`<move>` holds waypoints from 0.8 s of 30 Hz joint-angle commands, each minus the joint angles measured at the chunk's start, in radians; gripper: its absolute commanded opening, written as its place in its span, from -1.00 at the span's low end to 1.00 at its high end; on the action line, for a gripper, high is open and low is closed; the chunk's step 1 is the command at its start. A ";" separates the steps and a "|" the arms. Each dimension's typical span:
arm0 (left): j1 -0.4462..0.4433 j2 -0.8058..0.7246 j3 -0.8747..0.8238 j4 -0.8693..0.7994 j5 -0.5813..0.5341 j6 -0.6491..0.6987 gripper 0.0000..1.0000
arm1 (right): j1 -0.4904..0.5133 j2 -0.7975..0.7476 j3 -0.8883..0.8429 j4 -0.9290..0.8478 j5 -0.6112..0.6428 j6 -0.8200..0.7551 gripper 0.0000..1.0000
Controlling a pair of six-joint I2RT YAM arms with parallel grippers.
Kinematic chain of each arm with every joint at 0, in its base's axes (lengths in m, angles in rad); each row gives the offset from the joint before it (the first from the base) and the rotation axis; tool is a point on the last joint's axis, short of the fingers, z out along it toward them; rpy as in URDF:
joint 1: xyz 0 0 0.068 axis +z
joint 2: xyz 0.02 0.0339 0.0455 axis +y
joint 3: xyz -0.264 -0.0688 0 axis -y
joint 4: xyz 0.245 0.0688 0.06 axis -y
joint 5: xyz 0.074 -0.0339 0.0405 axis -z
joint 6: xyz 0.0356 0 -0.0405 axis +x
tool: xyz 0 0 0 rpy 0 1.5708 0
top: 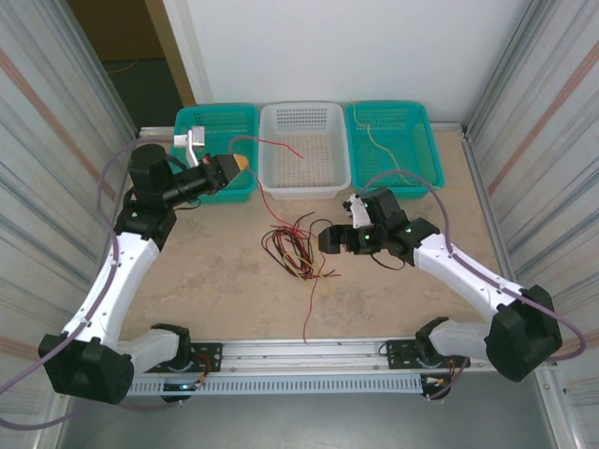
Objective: Untangle the cables
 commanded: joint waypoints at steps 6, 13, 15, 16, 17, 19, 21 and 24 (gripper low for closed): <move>0.011 -0.061 -0.022 0.023 -0.085 -0.060 -1.00 | -0.079 -0.117 -0.094 0.195 -0.147 0.162 0.86; 0.015 -0.074 -0.055 0.095 -0.113 -0.120 -1.00 | -0.077 -0.107 -0.073 0.203 -0.167 0.171 -0.18; 0.027 -0.081 -0.060 0.079 -0.126 -0.116 -1.00 | -0.077 -0.111 -0.058 0.173 -0.152 0.152 -0.32; 0.037 -0.086 -0.066 0.076 -0.129 -0.118 -1.00 | -0.077 -0.114 -0.051 0.159 -0.148 0.142 -0.37; 0.047 -0.089 -0.072 0.074 -0.134 -0.123 -1.00 | -0.076 -0.117 -0.044 0.139 -0.139 0.128 -0.43; 0.074 -0.091 -0.083 0.063 -0.149 -0.134 -1.00 | -0.070 -0.122 -0.025 0.094 -0.117 0.095 -0.54; 0.100 -0.075 -0.084 0.037 -0.175 -0.136 -1.00 | -0.062 -0.132 -0.004 0.045 -0.085 0.069 -0.66; 0.114 0.016 -0.059 0.052 -0.172 -0.134 -1.00 | -0.059 -0.161 0.028 -0.003 -0.026 0.060 -0.87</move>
